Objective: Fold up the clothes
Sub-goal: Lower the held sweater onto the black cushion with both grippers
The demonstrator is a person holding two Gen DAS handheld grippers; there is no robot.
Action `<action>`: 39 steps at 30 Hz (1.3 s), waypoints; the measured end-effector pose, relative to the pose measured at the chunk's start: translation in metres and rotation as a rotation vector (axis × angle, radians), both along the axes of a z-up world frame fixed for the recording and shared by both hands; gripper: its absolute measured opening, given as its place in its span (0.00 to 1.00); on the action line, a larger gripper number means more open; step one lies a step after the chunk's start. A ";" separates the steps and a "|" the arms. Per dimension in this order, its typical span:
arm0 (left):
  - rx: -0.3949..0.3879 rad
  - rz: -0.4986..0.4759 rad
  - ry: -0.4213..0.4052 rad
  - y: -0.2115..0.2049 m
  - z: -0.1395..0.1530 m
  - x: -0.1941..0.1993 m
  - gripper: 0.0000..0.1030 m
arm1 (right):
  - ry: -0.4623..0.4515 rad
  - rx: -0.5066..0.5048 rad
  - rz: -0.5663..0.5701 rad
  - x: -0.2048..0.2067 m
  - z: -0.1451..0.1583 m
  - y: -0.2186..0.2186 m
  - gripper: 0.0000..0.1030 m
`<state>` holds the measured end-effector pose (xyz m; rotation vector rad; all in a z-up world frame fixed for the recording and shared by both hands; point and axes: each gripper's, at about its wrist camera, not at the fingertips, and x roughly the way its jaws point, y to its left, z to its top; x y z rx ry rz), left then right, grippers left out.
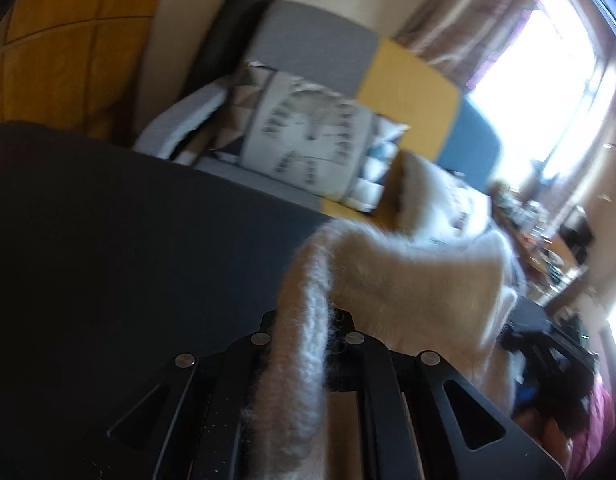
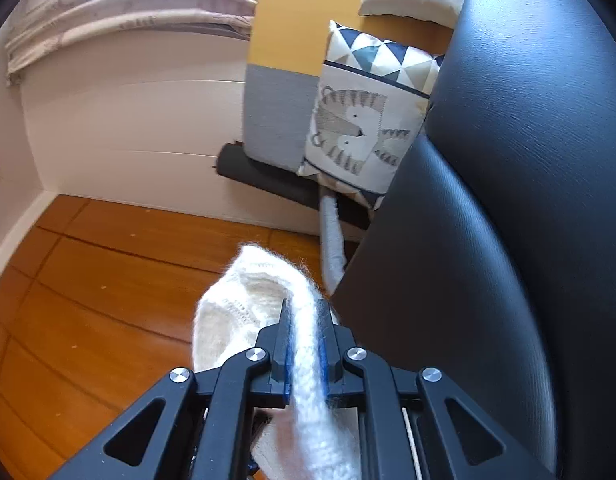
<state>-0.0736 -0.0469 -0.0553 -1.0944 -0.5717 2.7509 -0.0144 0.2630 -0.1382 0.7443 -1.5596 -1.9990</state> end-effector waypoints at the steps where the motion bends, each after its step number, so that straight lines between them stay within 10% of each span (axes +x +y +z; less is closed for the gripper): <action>1: -0.010 0.020 -0.023 0.000 -0.008 -0.012 0.07 | -0.013 0.029 0.000 -0.014 0.001 -0.005 0.09; 9: 0.005 0.113 -0.125 -0.014 -0.053 -0.079 0.08 | -0.210 0.327 0.001 -0.106 -0.023 -0.048 0.04; 13: -0.165 0.069 -0.110 0.013 -0.056 -0.099 0.08 | -0.193 0.499 0.007 -0.130 -0.010 -0.074 0.04; 22: -0.168 0.065 -0.095 0.014 -0.059 -0.098 0.08 | -0.205 0.827 -0.031 -0.141 0.012 -0.112 0.05; 39: -0.204 0.090 -0.107 0.016 -0.057 -0.091 0.10 | -0.219 1.099 -0.083 -0.159 0.021 -0.144 0.10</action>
